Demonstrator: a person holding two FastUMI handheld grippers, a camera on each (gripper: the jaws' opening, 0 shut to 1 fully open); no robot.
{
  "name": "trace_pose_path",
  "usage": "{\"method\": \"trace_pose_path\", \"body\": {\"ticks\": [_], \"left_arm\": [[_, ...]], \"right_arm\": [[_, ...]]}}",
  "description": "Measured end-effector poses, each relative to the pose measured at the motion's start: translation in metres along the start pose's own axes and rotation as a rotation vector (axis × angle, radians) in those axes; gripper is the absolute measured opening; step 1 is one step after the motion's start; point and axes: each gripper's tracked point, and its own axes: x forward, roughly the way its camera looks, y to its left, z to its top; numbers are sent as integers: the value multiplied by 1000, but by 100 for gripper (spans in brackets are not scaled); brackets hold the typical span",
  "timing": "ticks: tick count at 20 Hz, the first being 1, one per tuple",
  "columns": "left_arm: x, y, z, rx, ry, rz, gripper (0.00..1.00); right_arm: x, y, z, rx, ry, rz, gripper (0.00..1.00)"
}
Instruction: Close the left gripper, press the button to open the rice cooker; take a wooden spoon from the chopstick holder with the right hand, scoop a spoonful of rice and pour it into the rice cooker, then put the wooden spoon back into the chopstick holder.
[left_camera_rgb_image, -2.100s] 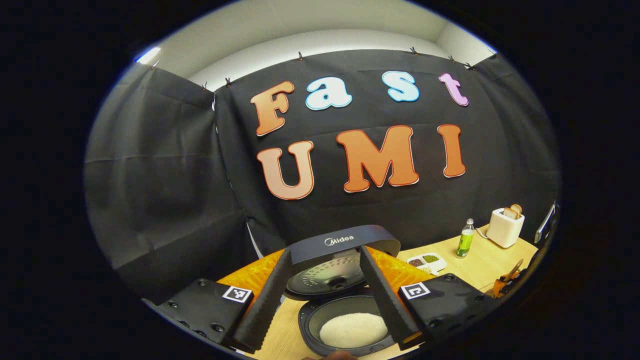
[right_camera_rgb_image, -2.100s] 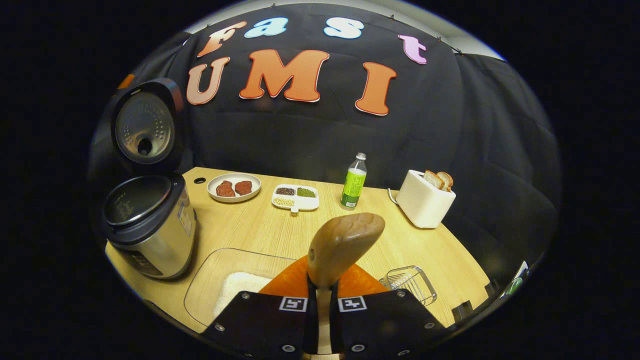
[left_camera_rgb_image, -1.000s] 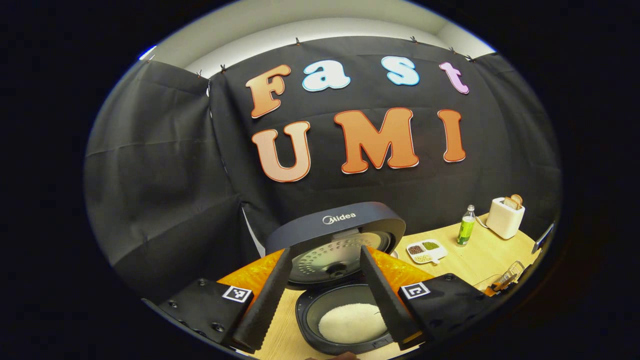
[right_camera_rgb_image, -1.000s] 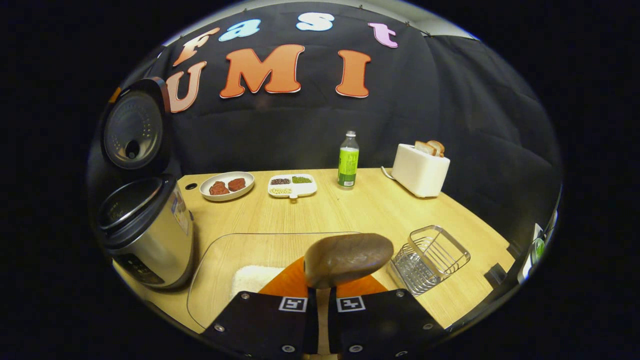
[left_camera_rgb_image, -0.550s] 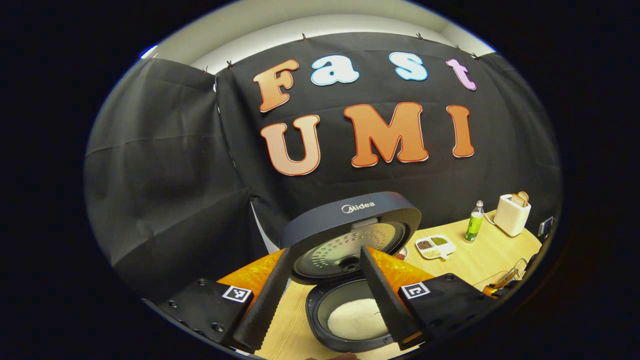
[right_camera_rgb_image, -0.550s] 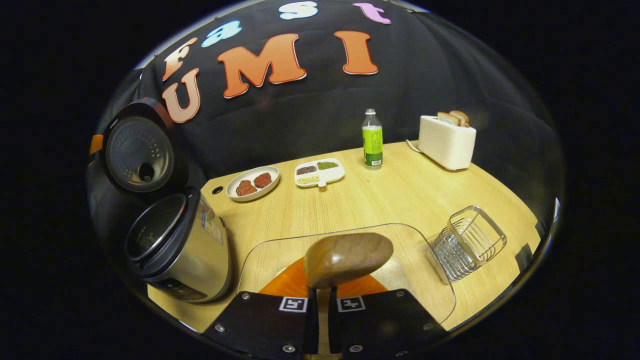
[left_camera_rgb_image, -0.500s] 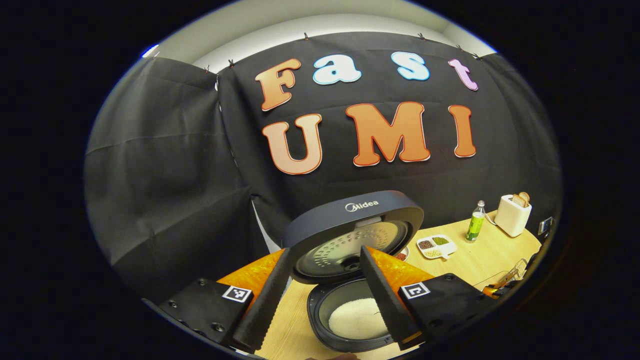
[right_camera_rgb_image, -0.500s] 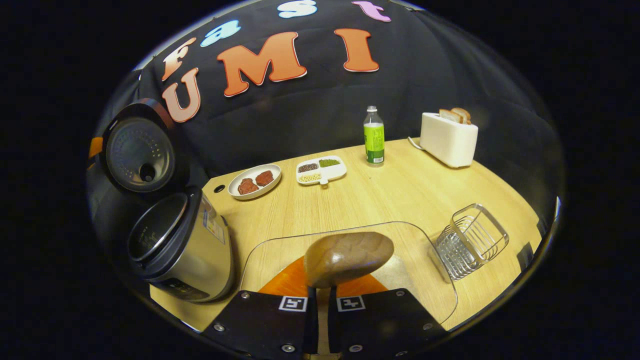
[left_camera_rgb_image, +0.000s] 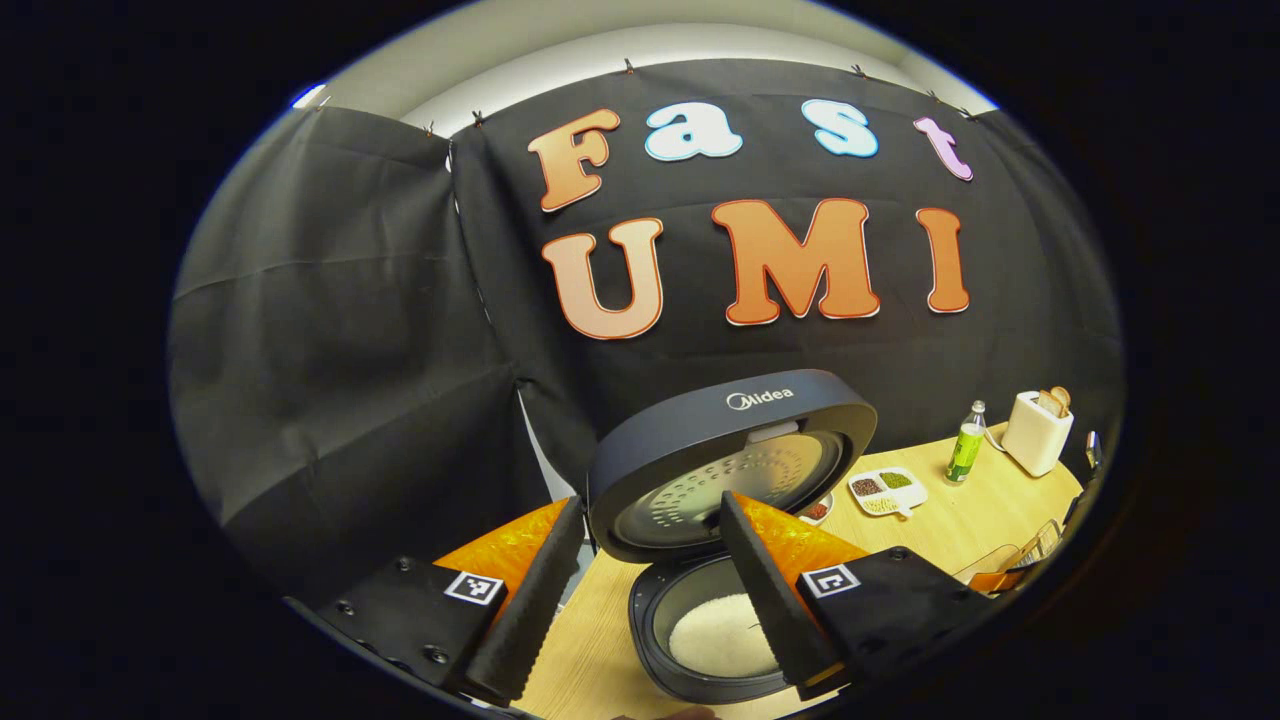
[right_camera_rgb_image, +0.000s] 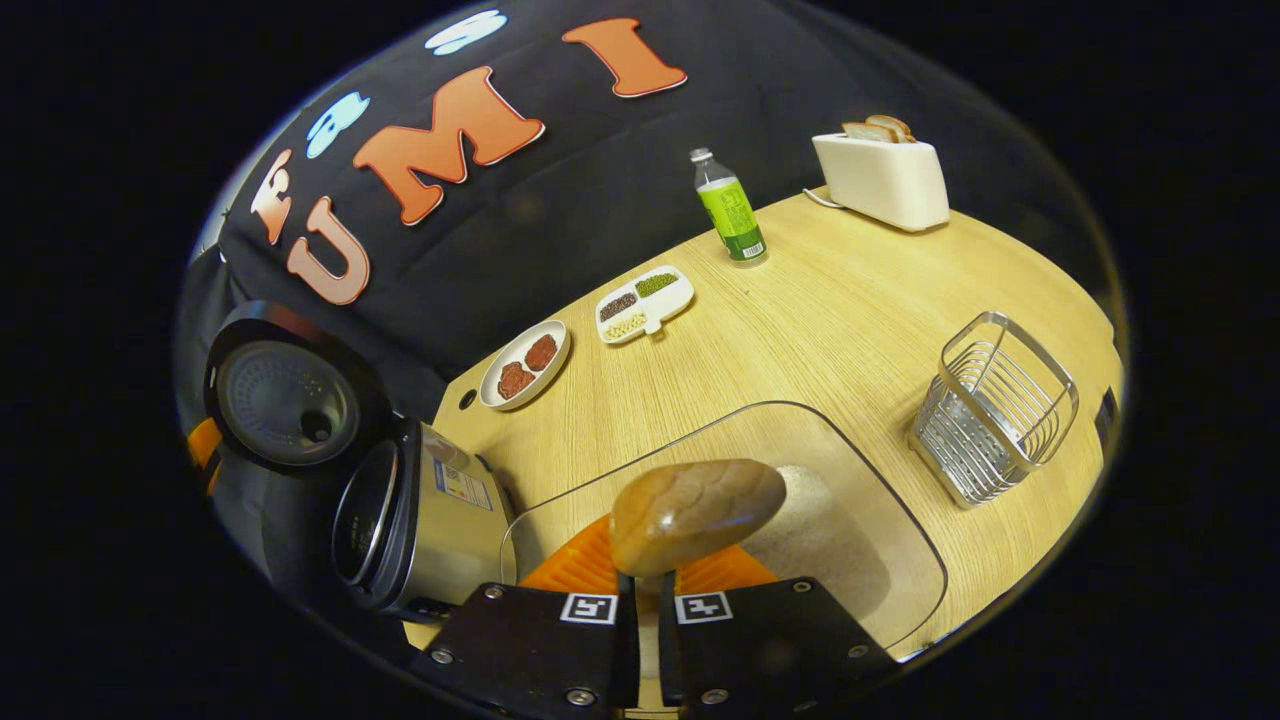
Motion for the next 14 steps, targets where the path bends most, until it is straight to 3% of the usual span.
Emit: {"method": "trace_pose_path", "body": {"ticks": [6,7,8,9,10,11,13,14], "left_arm": [[-3,0,0,0,3,7,84],[-6,1,0,1,0,9,84],[-6,1,2,3,-2,9,93],[-7,2,2,5,-5,11,84],[-8,2,3,6,-6,10,84],[-9,3,3,9,-7,11,93],[-8,4,1,10,-3,12,93],[-7,3,1,10,0,10,84]], "right_arm": [[-1,19,-3,-81,23,60,7],[0,19,-3,-57,39,76,7],[1,18,-4,-12,54,96,7],[2,17,-5,37,72,115,7],[4,15,-4,90,86,134,7],[5,13,-5,138,99,152,7],[7,9,-7,211,120,180,7],[6,9,-7,247,130,196,7]]}}
